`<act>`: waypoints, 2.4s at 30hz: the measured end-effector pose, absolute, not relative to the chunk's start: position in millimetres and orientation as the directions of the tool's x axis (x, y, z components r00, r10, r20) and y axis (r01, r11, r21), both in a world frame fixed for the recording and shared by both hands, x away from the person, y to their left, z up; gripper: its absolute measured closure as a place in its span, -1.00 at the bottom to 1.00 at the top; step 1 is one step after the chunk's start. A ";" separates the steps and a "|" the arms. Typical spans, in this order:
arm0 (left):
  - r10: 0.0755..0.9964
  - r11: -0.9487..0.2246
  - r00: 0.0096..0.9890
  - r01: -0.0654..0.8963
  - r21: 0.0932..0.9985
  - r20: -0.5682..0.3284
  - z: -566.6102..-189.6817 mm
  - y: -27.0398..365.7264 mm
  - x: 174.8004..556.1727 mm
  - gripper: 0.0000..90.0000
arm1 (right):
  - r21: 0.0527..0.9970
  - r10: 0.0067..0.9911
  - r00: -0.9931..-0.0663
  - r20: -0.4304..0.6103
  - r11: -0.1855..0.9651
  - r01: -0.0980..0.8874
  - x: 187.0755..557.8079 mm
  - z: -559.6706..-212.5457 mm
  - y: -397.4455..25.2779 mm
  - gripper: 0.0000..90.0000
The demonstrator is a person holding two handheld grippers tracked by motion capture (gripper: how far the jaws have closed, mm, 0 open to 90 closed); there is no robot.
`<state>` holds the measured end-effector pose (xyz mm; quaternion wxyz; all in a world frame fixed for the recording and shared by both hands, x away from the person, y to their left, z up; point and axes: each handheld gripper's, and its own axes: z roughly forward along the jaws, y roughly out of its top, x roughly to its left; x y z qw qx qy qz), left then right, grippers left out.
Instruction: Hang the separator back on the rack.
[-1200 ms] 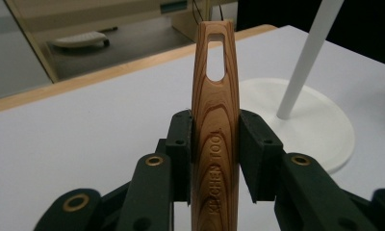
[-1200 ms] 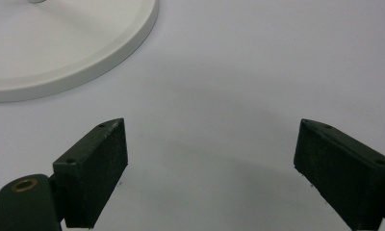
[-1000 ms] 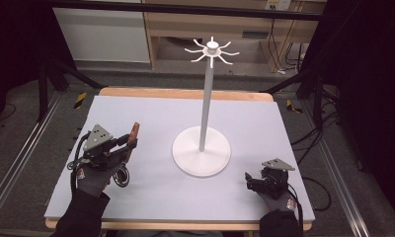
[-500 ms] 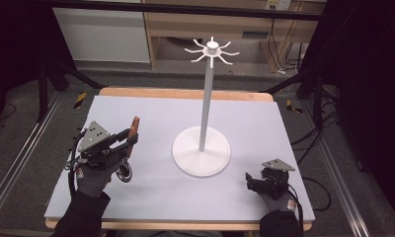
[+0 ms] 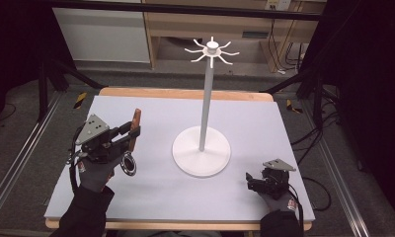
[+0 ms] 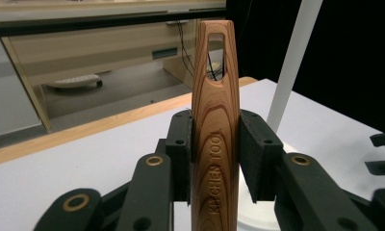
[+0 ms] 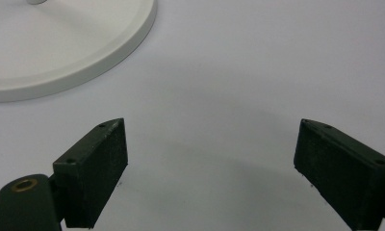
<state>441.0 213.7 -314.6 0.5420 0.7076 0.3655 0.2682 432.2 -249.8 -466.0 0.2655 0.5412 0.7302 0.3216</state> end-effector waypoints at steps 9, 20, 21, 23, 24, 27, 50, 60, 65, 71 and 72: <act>0.798 -0.131 0.602 0.193 0.972 -0.012 -296.9 201.8 443.3 0.49 | 0.755 0.962 -0.268 -0.043 0.207 0.622 432.6 -466.1 -249.1 -0.73; 0.790 -0.125 0.613 0.158 0.979 0.001 -272.9 185.7 447.4 0.49 | 0.755 0.964 -0.265 -0.033 0.197 0.626 432.1 -466.0 -247.3 -0.73; 0.790 -0.125 0.613 0.158 0.979 0.001 -272.9 185.7 447.4 0.49 | 0.755 0.964 -0.264 -0.031 0.196 0.626 432.1 -466.0 -247.3 -0.74; 0.786 -0.115 0.619 0.153 0.982 -0.005 -268.7 181.1 448.2 0.49 | 0.756 0.962 -0.271 -0.043 0.208 0.620 432.6 -466.2 -247.8 -0.73; 0.785 -0.116 0.620 0.151 0.982 -0.003 -267.3 179.9 448.5 0.49 | 0.756 0.961 -0.272 -0.042 0.208 0.620 432.4 -466.1 -247.7 -0.73; 0.781 -0.117 0.624 0.148 0.982 -0.002 -264.7 177.5 449.4 0.49 | 0.756 0.962 -0.271 -0.037 0.204 0.622 432.0 -465.9 -247.7 -0.73; 0.754 -0.086 0.656 0.086 0.993 0.008 -228.1 150.7 451.9 0.49 | 0.755 0.963 -0.270 -0.028 0.197 0.625 432.4 -465.8 -247.7 -0.74; 0.746 -0.072 0.666 0.073 0.995 0.005 -220.6 142.4 454.6 0.49 | 0.755 0.962 -0.270 -0.029 0.198 0.625 432.5 -465.8 -248.0 -0.73; 0.742 -0.065 0.671 0.069 0.996 0.002 -217.9 139.3 456.0 0.49 | 0.754 0.963 -0.267 -0.025 0.193 0.628 432.4 -466.1 -247.8 -0.74; 0.740 -0.060 0.673 0.062 0.996 0.003 -213.5 136.4 456.1 0.49 | 0.756 0.961 -0.274 -0.033 0.204 0.623 432.8 -466.0 -248.7 -0.74; 0.739 -0.063 0.673 0.061 0.996 0.006 -212.0 135.5 456.8 0.49 | 0.755 0.962 -0.273 -0.032 0.202 0.624 432.7 -466.0 -248.7 -0.74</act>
